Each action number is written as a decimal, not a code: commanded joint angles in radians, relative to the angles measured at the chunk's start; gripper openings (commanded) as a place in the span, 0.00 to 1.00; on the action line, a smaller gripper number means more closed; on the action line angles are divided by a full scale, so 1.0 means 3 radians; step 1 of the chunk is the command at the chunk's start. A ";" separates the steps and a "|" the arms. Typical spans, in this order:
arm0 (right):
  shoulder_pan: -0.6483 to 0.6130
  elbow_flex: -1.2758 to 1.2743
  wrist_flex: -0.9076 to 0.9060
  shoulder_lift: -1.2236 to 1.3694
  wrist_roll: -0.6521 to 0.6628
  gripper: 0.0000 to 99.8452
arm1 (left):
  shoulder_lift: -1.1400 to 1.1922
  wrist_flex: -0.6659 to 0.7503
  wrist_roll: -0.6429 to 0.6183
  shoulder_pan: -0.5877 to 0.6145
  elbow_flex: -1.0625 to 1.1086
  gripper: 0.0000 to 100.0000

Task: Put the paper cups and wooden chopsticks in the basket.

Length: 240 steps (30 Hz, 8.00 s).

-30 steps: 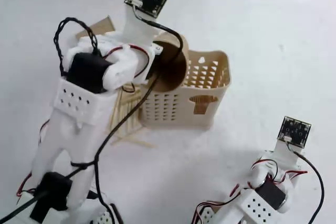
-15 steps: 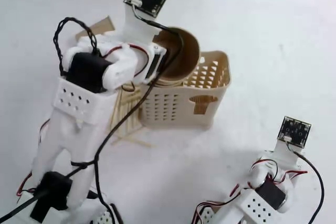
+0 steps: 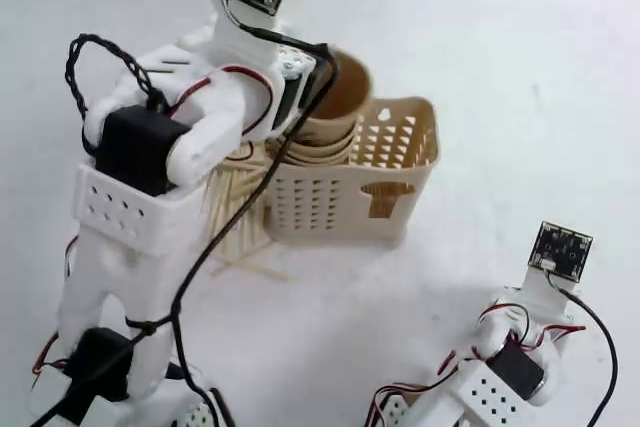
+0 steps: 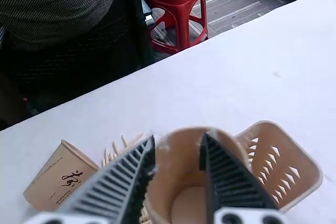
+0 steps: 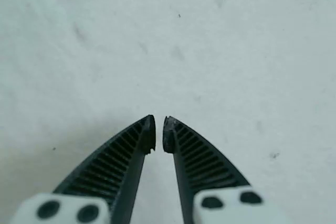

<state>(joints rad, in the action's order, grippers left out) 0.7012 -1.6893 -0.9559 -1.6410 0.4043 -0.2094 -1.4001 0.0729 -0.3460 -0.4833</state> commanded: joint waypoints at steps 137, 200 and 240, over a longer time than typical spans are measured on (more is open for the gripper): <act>0.0013 -0.0020 0.0043 -0.0013 -0.0026 0.04 | 0.4877 -0.1258 0.2148 0.3690 -0.3933 0.09; 0.0013 -0.0020 0.0049 -0.0013 -0.0026 0.04 | 0.1655 -0.1304 0.0481 0.2867 -0.3023 0.02; 0.0013 -0.0020 0.0043 -0.0013 -0.0026 0.04 | 0.0212 -0.0614 0.0036 0.0028 0.0307 0.03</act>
<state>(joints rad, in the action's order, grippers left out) 0.7012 -1.6893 -0.9559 -1.6410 0.4043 -0.1496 -1.5719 0.1036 -0.3767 -0.3775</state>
